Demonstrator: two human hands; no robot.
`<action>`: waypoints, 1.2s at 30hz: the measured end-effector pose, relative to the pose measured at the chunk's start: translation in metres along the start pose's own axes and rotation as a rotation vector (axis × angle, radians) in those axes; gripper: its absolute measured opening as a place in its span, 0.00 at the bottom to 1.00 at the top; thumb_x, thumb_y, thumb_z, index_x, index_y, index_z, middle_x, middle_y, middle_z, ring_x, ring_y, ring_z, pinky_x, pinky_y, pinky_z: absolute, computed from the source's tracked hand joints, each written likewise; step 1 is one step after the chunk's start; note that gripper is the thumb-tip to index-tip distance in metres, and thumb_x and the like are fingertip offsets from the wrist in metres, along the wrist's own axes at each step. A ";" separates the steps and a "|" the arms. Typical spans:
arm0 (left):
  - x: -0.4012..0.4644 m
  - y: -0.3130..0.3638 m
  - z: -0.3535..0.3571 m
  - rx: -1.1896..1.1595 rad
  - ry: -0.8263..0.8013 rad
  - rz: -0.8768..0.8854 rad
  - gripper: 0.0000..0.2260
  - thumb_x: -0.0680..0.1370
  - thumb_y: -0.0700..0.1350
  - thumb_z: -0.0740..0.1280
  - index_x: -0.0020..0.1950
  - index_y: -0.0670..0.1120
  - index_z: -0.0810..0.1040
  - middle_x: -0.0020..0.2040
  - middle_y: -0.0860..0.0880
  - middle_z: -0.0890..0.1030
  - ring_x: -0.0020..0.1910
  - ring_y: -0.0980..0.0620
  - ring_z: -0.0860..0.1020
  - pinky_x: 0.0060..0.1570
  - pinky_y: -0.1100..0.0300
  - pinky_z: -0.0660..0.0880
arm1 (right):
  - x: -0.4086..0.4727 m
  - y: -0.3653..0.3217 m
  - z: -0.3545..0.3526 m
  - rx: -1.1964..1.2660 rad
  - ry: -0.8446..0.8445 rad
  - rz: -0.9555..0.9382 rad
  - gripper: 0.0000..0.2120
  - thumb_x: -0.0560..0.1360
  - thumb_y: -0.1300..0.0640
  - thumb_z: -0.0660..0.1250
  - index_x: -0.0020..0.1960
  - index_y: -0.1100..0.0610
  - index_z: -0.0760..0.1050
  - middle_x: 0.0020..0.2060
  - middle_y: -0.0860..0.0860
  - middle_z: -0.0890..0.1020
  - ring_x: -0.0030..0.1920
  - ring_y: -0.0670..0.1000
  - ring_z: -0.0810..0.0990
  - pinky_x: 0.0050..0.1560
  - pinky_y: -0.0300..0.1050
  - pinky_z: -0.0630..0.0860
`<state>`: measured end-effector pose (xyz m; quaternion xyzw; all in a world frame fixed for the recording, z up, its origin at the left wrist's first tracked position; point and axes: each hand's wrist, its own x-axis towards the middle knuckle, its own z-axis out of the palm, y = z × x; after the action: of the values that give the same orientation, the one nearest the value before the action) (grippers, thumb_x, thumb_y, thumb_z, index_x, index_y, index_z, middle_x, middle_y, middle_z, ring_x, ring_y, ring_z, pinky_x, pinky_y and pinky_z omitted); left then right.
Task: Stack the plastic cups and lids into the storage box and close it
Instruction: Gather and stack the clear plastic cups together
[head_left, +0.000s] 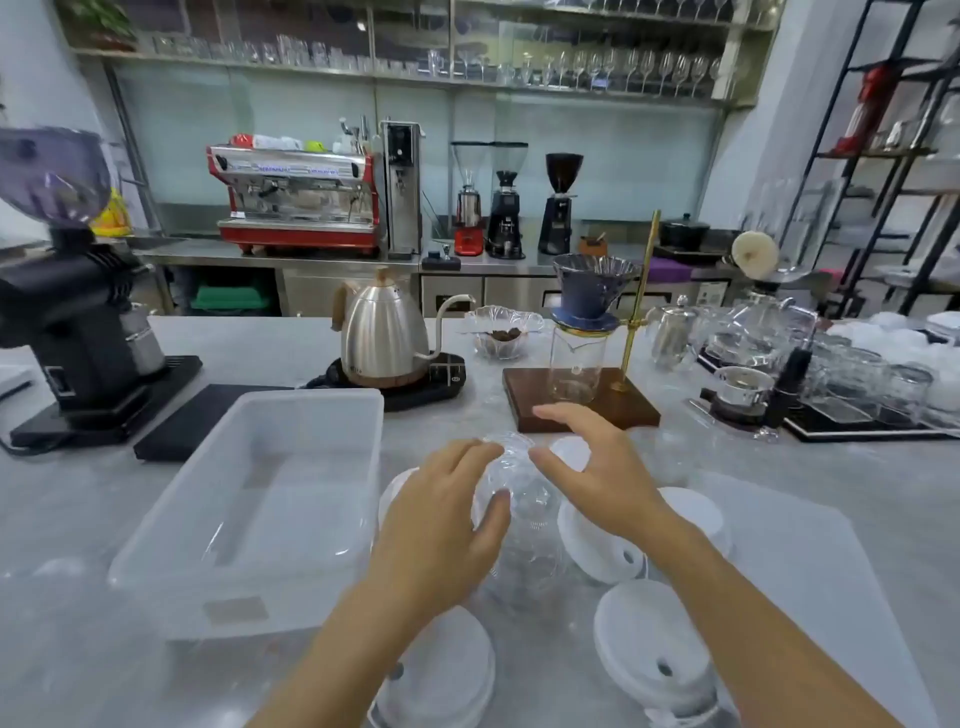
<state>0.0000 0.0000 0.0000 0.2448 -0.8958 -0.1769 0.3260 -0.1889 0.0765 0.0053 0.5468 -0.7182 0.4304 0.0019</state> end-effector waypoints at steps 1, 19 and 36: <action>0.001 -0.003 0.004 -0.018 -0.016 0.005 0.18 0.81 0.48 0.69 0.71 0.49 0.77 0.70 0.54 0.78 0.67 0.53 0.77 0.62 0.67 0.67 | -0.001 0.006 0.002 0.013 0.004 0.029 0.21 0.77 0.50 0.72 0.68 0.48 0.75 0.61 0.35 0.75 0.59 0.27 0.71 0.63 0.23 0.64; -0.006 -0.025 0.020 -0.133 -0.057 -0.081 0.20 0.80 0.52 0.66 0.72 0.51 0.76 0.69 0.57 0.77 0.67 0.57 0.74 0.64 0.66 0.66 | -0.019 0.019 0.015 -0.318 -0.320 0.174 0.43 0.71 0.34 0.71 0.79 0.45 0.58 0.77 0.44 0.66 0.78 0.48 0.61 0.76 0.49 0.57; 0.008 -0.021 0.005 -1.230 -0.002 -0.328 0.31 0.74 0.61 0.69 0.76 0.54 0.72 0.72 0.52 0.79 0.70 0.50 0.78 0.65 0.52 0.77 | 0.005 -0.043 -0.007 0.311 -0.253 0.000 0.37 0.66 0.47 0.79 0.72 0.46 0.70 0.64 0.45 0.79 0.66 0.44 0.77 0.63 0.45 0.76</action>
<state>-0.0019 -0.0209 -0.0093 0.1465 -0.5815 -0.7070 0.3750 -0.1603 0.0756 0.0386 0.5904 -0.6374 0.4640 -0.1728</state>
